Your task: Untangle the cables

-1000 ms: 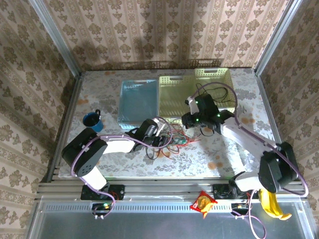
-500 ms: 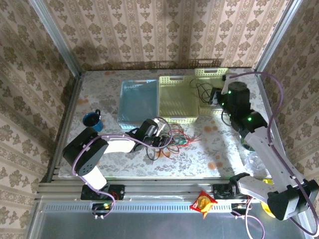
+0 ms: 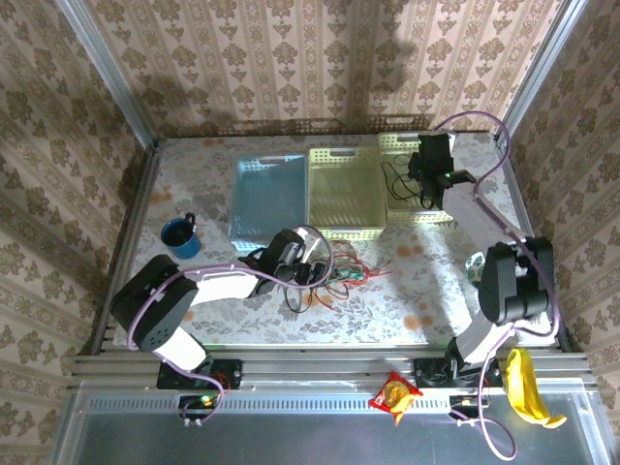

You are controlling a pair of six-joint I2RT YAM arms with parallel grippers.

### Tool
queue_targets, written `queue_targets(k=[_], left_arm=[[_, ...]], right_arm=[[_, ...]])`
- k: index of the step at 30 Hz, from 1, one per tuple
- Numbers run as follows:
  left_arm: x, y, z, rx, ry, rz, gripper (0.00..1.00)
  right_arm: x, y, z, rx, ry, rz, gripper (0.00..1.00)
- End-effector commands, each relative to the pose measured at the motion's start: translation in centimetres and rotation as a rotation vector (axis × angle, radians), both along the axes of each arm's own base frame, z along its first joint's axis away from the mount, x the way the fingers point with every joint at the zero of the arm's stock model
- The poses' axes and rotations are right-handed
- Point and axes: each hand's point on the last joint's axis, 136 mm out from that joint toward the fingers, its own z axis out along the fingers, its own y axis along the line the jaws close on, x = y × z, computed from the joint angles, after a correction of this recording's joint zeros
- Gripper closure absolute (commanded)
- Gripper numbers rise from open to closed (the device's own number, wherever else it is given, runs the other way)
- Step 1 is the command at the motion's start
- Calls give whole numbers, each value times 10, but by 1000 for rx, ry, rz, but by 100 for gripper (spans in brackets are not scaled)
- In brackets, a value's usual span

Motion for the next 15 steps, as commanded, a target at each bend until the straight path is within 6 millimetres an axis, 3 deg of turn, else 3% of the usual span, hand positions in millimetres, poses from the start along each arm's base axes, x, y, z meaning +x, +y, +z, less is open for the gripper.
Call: queue_targets(k=[1, 4, 6, 9, 15], left_arm=[[0, -1, 24, -31, -43, -1, 14], [1, 4, 39, -54, -55, 22, 12], [-4, 10, 45, -52, -50, 24, 11], [-17, 16, 43, -39, -14, -3, 11], [-43, 30, 19, 14, 98, -35, 13]], right_arm=[[-2, 0, 15, 28, -13, -12, 56], [-19, 10, 13, 38, -14, 37, 51], [-37, 28, 10, 55, 4, 109, 51], [-65, 72, -8, 107, 60, 286, 50], [-135, 163, -65, 200, 227, 658, 51]])
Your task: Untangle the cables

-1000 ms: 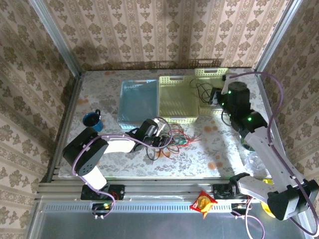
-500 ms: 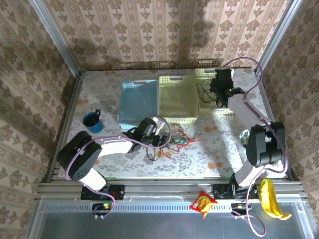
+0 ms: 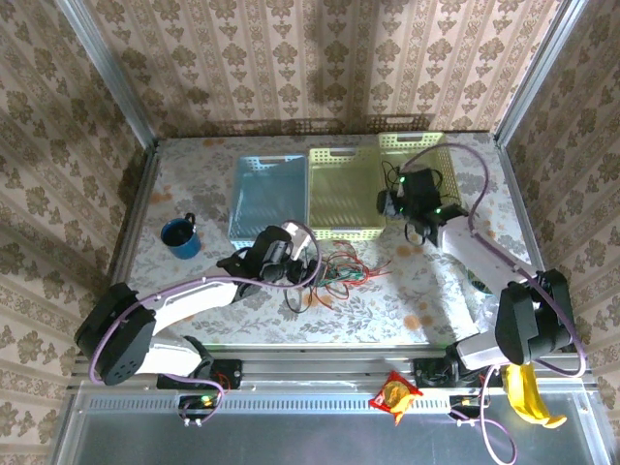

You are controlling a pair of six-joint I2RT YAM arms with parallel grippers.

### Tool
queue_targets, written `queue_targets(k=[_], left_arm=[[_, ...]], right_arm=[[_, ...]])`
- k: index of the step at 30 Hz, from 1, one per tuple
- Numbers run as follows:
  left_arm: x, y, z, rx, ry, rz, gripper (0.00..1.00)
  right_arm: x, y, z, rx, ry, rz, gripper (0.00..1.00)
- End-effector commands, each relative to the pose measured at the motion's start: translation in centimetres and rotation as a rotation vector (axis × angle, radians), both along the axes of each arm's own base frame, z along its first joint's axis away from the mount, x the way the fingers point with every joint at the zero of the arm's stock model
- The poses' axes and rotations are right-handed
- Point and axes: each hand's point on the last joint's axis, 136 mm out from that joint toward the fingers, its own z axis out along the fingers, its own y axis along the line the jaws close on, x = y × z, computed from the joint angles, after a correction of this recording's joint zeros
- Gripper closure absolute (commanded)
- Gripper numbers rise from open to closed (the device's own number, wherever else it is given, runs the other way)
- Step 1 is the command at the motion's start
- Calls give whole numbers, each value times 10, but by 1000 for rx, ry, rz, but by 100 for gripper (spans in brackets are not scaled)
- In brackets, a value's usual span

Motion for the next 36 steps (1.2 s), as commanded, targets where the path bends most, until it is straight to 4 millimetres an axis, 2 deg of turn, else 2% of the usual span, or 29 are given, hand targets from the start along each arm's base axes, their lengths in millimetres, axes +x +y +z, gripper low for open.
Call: queue_targets(k=[1, 2, 5, 12, 15, 16, 20, 22, 26, 28, 30, 33, 36], left_arm=[[-24, 16, -30, 67, 120, -18, 14], [-25, 17, -33, 75, 127, -16, 15], [-25, 18, -44, 98, 142, -12, 20], [-16, 4, -60, 97, 153, -31, 30], [-14, 0, -68, 113, 170, -35, 39], [-14, -1, -70, 115, 175, -38, 44], [-14, -4, -69, 111, 180, -52, 88], [-15, -5, -63, 100, 176, -57, 100], [-14, -9, -32, 66, 137, -75, 100], [-13, -13, -2, 35, 88, -95, 100], [-10, -18, 37, -1, 14, -124, 100], [-2, -23, 93, -32, -99, -152, 100], [7, -27, 138, -50, -201, -168, 100]], right_arm=[[-47, 54, -32, 51, 119, 275, 51], [-57, 64, -38, 43, 140, 321, 52], [-68, 72, -55, 21, 186, 346, 52], [-66, 77, -68, 13, 221, 361, 54], [-68, 79, -76, -3, 252, 376, 54], [-69, 80, -77, -6, 257, 381, 54], [-80, 84, -90, -29, 302, 413, 55], [-86, 85, -97, -46, 326, 429, 55], [-98, 83, -116, -91, 396, 435, 56], [-101, 78, -125, -116, 429, 416, 57], [-104, 73, -133, -135, 456, 399, 58], [-105, 71, -137, -144, 470, 388, 59], [-105, 70, -138, -147, 473, 382, 59]])
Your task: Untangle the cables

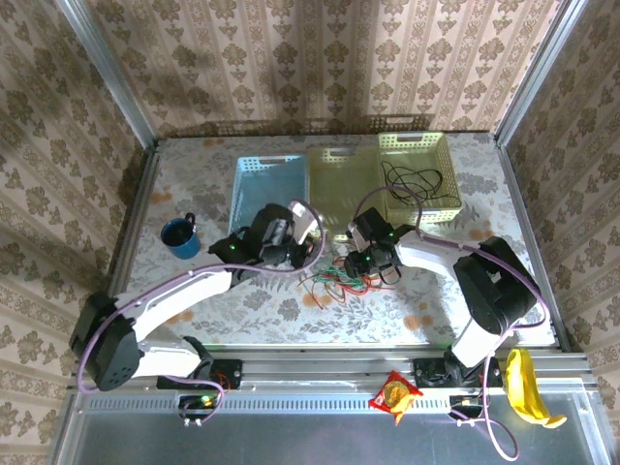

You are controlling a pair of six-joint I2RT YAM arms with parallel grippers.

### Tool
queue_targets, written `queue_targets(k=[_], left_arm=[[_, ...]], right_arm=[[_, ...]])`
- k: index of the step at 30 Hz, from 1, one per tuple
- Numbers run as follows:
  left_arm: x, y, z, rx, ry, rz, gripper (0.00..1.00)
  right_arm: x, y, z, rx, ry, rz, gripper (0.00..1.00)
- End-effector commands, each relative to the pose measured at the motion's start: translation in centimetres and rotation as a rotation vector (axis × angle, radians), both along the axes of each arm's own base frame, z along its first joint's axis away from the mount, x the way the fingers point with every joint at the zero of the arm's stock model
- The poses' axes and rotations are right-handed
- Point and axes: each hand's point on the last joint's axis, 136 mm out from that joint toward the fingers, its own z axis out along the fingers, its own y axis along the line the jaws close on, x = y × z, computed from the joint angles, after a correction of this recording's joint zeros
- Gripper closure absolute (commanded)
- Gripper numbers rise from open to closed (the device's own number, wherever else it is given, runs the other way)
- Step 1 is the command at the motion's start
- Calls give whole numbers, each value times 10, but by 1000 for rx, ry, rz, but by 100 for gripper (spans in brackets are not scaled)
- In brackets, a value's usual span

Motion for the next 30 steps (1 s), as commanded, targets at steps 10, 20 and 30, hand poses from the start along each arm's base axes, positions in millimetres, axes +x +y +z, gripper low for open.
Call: queue_targets(k=[10, 20, 30], left_arm=[[11, -14, 164, -154, -357, -81, 100], [42, -50, 199, -285, -410, -93, 100], [127, -139, 146, -363, -224, -137, 100]], right_arm=[[-6, -12, 0, -49, 9, -29, 60], [34, -58, 107, 91, -381, -323, 52], [27, -185, 198, 79, -654, -807, 48]])
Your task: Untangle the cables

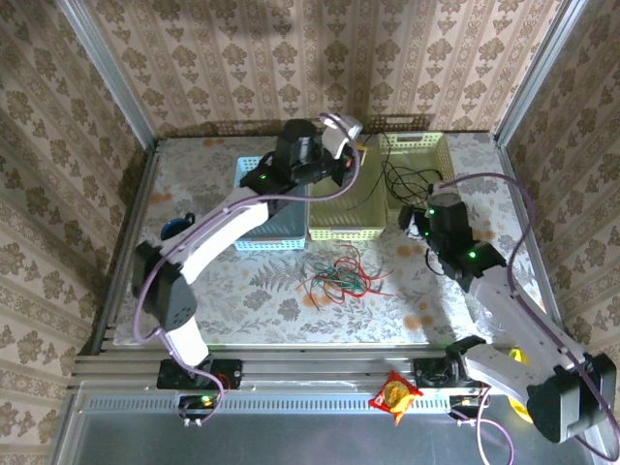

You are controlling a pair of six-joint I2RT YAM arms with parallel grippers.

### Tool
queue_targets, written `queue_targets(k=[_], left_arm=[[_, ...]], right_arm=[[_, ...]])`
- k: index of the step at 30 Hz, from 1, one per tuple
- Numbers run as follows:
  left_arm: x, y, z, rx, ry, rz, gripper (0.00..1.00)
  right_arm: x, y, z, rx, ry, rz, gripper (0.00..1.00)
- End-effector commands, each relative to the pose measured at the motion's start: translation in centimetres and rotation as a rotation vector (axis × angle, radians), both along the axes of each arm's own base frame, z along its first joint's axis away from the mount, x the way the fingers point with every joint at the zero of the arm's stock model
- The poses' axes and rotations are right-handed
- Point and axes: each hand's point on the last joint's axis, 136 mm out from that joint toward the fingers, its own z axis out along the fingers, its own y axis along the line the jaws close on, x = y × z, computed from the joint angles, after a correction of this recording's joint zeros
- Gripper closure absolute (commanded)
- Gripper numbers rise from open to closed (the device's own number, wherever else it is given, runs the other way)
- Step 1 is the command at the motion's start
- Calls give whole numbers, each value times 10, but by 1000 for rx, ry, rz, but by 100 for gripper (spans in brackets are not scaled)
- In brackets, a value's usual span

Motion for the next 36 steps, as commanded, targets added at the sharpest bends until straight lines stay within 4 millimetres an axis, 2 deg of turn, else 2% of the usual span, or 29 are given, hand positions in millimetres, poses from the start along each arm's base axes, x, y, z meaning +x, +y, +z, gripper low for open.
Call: queue_targets(k=[1, 3, 6, 9, 11, 12, 13, 14, 16, 17, 20, 24, 27, 29, 34, 36], left_arm=[[13, -35, 5, -105, 36, -71, 100], [36, -56, -9, -154, 66, -65, 100], [65, -92, -30, -275, 145, -88, 100], [85, -131, -52, -350, 226, -130, 100], [93, -149, -66, -354, 251, -137, 100], [98, -154, -74, -349, 261, -122, 80], [102, -154, -80, -350, 277, -107, 56], [108, -152, -85, -361, 296, -93, 39], [117, -143, -87, -382, 325, -63, 17], [117, -137, -81, -394, 311, -55, 13], [110, -108, -63, -388, 243, 0, 4], [84, -60, -60, -321, 201, 75, 0], [54, -22, -77, -231, 200, 116, 0], [33, 2, -97, -139, 216, 144, 0], [-24, 44, -150, 72, 278, 92, 0], [-42, 60, -170, 145, 317, 85, 2]], right_arm=[[-13, -42, 4, -9, -2, -174, 48], [-16, -49, 6, -4, -6, -190, 48], [-20, -50, 4, 6, 9, -184, 48], [-22, -43, 0, 25, 25, -149, 49], [-21, -36, 1, 37, 27, -107, 49], [-21, -33, 2, 39, 28, -87, 49], [-22, -31, 4, 36, 28, -70, 49], [-23, -30, 4, 33, 33, -59, 49], [-24, -28, 6, 25, 39, -41, 49], [-25, -26, 5, 22, 45, -25, 48], [-27, -18, -1, 29, 73, 16, 48], [-28, 3, -18, 43, 112, 114, 48], [-29, 27, -39, 29, 172, 207, 48], [-31, 44, -49, -1, 207, 279, 49], [-50, 104, -77, -34, 308, 578, 50], [-61, 119, -95, -59, 386, 653, 50]])
